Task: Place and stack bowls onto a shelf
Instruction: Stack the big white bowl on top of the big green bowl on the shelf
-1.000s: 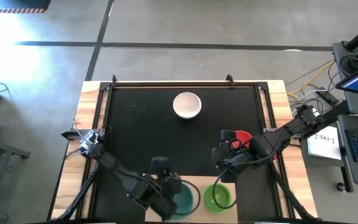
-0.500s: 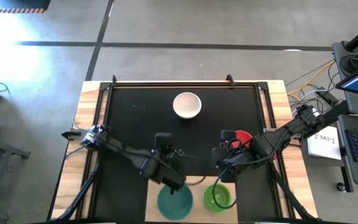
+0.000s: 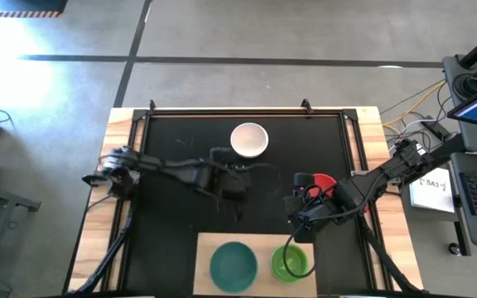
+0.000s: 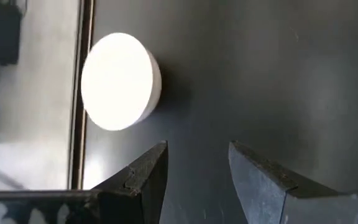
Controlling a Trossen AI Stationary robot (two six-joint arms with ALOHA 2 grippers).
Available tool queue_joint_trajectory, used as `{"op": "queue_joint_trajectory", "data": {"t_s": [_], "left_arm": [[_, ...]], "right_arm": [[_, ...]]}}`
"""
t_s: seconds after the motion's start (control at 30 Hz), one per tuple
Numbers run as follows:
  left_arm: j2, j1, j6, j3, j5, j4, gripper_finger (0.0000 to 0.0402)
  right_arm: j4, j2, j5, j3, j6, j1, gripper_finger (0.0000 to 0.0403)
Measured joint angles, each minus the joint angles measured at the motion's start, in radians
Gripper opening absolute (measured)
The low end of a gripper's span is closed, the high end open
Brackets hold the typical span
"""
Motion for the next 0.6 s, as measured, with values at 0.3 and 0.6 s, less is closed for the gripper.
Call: {"op": "queue_joint_trajectory", "data": {"t_s": [0.3,0.6], "left_arm": [[-0.239,0.136,0.231,-0.563,0.050,0.685,0.0153],[-0.236,0.301,0.388,-0.770,0.162,1.020,0.0153]], "right_arm": [[0.003,0.000,0.000,0.000,0.000,0.000,0.0130],[0.029,0.000,0.000,0.000,0.000,0.000,0.0130]]}}
